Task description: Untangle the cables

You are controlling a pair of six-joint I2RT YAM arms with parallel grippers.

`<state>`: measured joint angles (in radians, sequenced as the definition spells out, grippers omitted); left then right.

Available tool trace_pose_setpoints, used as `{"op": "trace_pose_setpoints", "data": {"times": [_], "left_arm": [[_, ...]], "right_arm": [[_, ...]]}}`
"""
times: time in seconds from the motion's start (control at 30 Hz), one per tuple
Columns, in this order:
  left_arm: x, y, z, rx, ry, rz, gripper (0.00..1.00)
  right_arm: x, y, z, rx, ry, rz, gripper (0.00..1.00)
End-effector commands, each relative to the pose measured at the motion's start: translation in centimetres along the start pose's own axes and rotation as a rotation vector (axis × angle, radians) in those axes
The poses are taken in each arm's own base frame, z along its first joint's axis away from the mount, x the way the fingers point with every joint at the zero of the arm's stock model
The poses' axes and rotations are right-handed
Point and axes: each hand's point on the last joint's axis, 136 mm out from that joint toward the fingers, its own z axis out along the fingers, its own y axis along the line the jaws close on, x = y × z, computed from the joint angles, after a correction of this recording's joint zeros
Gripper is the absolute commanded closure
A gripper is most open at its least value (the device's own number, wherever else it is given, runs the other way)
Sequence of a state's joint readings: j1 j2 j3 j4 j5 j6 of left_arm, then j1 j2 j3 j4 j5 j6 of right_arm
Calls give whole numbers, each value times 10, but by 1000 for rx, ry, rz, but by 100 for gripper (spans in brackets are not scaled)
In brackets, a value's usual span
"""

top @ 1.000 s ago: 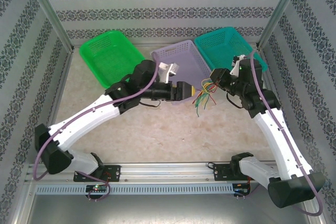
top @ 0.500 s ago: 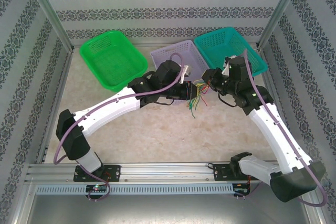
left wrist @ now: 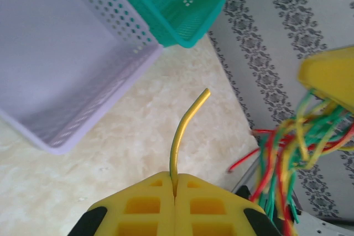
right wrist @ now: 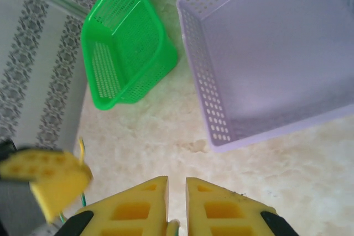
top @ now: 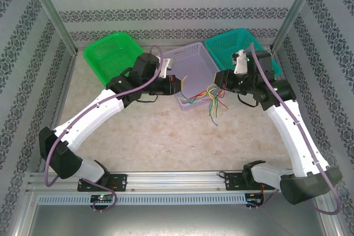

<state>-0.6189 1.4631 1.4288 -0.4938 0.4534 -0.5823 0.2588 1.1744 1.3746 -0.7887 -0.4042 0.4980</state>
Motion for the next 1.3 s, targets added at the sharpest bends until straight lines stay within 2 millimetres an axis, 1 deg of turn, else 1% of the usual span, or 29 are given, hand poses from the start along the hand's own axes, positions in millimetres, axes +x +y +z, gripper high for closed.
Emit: {"op": "trace_pose_setpoints", "data": {"times": [0.0, 0.1, 0.17, 0.23, 0.3, 0.33, 0.37, 0.4, 0.43, 0.5, 0.6, 0.67, 0.77, 0.83, 0.9, 1.0, 1.03, 1.1, 1.27], "left_arm": [[27, 15, -7, -45, 125, 1, 100], [29, -1, -5, 41, 131, -26, 100], [29, -6, -5, 65, 116, -51, 100], [28, -4, -9, 50, 93, -85, 100], [26, 10, -15, -36, 56, -158, 98], [26, 16, -17, -66, 47, -203, 82], [26, 18, -17, -67, 39, -255, 62], [26, 17, -18, -55, 29, -308, 49], [27, 17, -18, -52, 18, -385, 41], [34, 21, -19, -54, -14, -595, 36], [37, 12, -25, -8, -105, -848, 25], [44, 9, -25, 2, -147, -1003, 17], [51, -4, -9, 106, -185, -1205, 16], [50, -16, 4, 188, -199, -1291, 15], [47, -29, 15, 225, -174, -1303, 12], [61, -39, 24, 161, -103, -1310, 11], [66, -40, 27, 149, -97, -1328, 10], [68, -43, 33, 161, -105, -1358, 9], [63, -30, 44, 185, -176, -1452, 7]], "right_arm": [[-1, -16, -10, 125, 6, -171, 100], [-7, -13, -7, 116, -4, -139, 100], [-9, -10, -4, 100, -14, -114, 100], [-9, -8, -1, 90, -21, -98, 100], [-8, -8, 2, 80, -27, -78, 100], [-7, -9, 3, 74, -26, -64, 100], [-6, -8, 4, 58, -26, -54, 100], [-5, -9, 6, 55, -33, -41, 100], [-5, -10, 6, 53, -41, -24, 100], [-3, -11, 10, 35, -73, 19, 100], [-3, -14, 14, -1, -162, 78, 100], [-1, -21, 17, -13, -214, 134, 100], [2, -22, 22, -48, -281, 180, 100], [4, -21, 27, -74, -307, 208, 100], [9, -28, 35, -66, -304, 267, 100], [14, -36, 42, -49, -304, 343, 100], [14, -37, 43, -56, -312, 365, 100], [14, -36, 45, -60, -316, 389, 100], [20, -22, 54, -100, -267, 420, 100]]}}
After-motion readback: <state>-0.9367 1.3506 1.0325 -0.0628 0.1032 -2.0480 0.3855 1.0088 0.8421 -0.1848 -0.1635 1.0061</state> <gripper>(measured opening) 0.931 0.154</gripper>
